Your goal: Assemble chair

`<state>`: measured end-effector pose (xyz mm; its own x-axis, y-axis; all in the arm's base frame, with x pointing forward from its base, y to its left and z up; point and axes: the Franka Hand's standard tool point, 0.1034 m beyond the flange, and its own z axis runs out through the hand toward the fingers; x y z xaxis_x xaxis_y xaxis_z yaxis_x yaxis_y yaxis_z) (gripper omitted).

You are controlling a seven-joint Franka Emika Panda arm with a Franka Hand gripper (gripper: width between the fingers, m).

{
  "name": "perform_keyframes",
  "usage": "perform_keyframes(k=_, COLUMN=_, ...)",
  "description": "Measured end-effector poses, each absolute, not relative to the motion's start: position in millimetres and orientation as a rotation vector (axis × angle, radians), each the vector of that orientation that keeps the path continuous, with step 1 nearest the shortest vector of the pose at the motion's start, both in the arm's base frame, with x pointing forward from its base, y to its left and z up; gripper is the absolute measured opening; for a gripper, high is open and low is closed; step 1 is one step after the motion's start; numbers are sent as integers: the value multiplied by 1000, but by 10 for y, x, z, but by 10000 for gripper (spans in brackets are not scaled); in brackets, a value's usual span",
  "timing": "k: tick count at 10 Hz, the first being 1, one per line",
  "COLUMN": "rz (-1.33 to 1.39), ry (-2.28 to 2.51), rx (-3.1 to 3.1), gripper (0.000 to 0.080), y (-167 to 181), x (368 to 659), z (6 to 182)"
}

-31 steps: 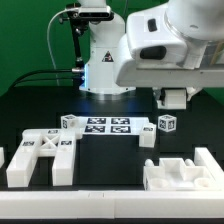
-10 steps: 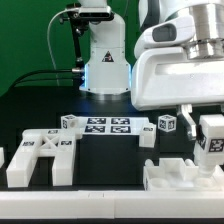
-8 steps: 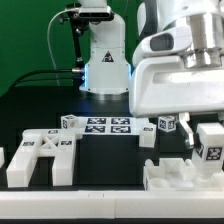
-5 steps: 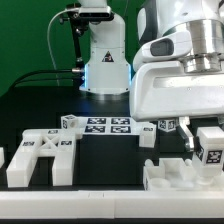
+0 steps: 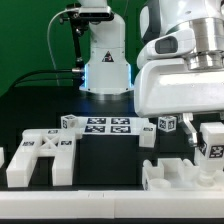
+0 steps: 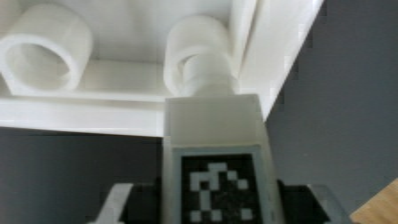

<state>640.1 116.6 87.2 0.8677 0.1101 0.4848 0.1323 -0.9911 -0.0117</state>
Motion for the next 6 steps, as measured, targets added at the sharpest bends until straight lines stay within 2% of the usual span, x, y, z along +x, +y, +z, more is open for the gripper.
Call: perform_keyframes(k=6, rz=-782, ry=-208, rx=-2996, gripper=284, y=1140, x=6412, z=766)
